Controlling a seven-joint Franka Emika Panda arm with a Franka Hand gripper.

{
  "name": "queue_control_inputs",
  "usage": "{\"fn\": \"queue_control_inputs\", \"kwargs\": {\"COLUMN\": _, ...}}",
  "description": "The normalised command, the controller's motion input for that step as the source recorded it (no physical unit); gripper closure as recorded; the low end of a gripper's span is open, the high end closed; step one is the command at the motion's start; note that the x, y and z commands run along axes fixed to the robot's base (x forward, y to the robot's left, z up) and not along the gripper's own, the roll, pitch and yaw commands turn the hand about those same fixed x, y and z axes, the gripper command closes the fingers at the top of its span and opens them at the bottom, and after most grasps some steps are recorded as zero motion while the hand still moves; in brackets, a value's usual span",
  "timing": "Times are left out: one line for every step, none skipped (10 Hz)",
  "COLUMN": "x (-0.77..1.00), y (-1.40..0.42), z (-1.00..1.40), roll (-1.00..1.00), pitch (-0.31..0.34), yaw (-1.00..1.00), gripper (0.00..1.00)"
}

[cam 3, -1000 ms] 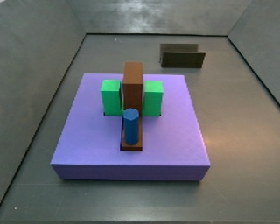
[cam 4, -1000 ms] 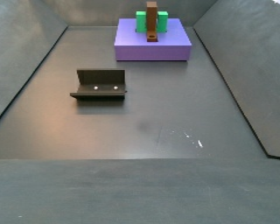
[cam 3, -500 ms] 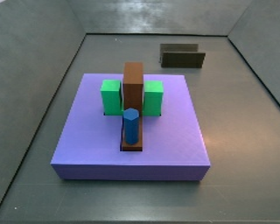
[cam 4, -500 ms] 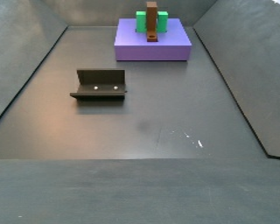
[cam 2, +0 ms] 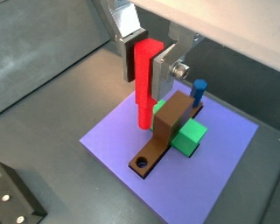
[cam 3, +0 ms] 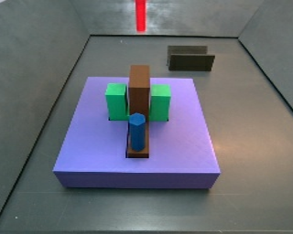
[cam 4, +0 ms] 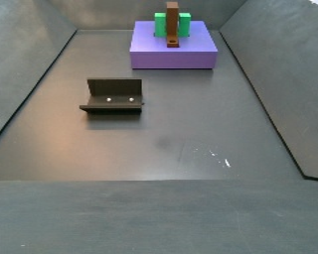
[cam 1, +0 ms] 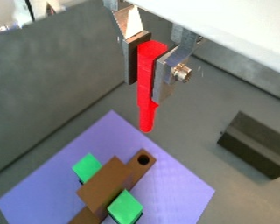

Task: Pick up the red object. Move up. Move to above the board. Insert the red object.
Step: Insert the red object.

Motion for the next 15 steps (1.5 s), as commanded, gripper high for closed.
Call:
{"fn": "queue_control_inputs", "kwargs": {"x": 0.11, "y": 0.00, "z": -0.74, "roll": 0.02, "pitch": -0.046, "yaw": 0.00, "gripper": 1.00}}
{"fn": "queue_control_inputs", "kwargs": {"x": 0.21, "y": 0.00, "z": -0.72, "roll": 0.09, "pitch": 0.034, "yaw": 0.00, "gripper": 1.00}}
{"fn": "queue_control_inputs", "kwargs": {"x": 0.25, "y": 0.00, "z": -0.71, "roll": 0.14, "pitch": 0.107, "yaw": 0.00, "gripper": 1.00}}
{"fn": "queue_control_inputs", "kwargs": {"x": 0.23, "y": 0.00, "z": -0.71, "roll": 0.12, "pitch": 0.140, "yaw": 0.00, "gripper": 1.00}}
{"fn": "queue_control_inputs", "kwargs": {"x": 0.19, "y": 0.00, "z": -0.69, "roll": 0.10, "pitch": 0.150, "yaw": -0.01, "gripper": 1.00}}
{"fn": "queue_control_inputs", "kwargs": {"x": 0.16, "y": 0.02, "z": -0.66, "roll": 0.07, "pitch": 0.163, "yaw": 0.00, "gripper": 1.00}}
{"fn": "queue_control_inputs", "kwargs": {"x": 0.00, "y": 0.22, "z": -0.42, "roll": 0.00, "pitch": 0.164, "yaw": -0.02, "gripper": 1.00}}
{"fn": "queue_control_inputs", "kwargs": {"x": -0.03, "y": 0.30, "z": 0.00, "roll": -0.10, "pitch": 0.000, "yaw": -0.04, "gripper": 1.00}}
{"fn": "queue_control_inputs", "kwargs": {"x": -0.07, "y": 0.16, "z": 0.00, "roll": -0.04, "pitch": -0.017, "yaw": -0.05, "gripper": 1.00}}
{"fn": "queue_control_inputs", "kwargs": {"x": -0.13, "y": 0.00, "z": -0.07, "roll": 0.03, "pitch": -0.017, "yaw": -0.02, "gripper": 1.00}}
{"fn": "queue_control_inputs", "kwargs": {"x": -0.05, "y": 0.00, "z": -0.11, "roll": 0.04, "pitch": 0.000, "yaw": 0.00, "gripper": 1.00}}
{"fn": "queue_control_inputs", "kwargs": {"x": -0.08, "y": 0.00, "z": -0.23, "roll": 0.07, "pitch": 0.000, "yaw": -0.01, "gripper": 1.00}}
{"fn": "queue_control_inputs", "kwargs": {"x": -0.08, "y": -0.02, "z": -0.20, "roll": 0.11, "pitch": 0.000, "yaw": -0.03, "gripper": 1.00}}
{"fn": "queue_control_inputs", "kwargs": {"x": -0.03, "y": -0.04, "z": -0.13, "roll": 0.07, "pitch": 0.000, "yaw": 0.00, "gripper": 1.00}}
{"fn": "queue_control_inputs", "kwargs": {"x": -0.06, "y": -0.07, "z": -0.17, "roll": 0.06, "pitch": 0.003, "yaw": 0.00, "gripper": 1.00}}
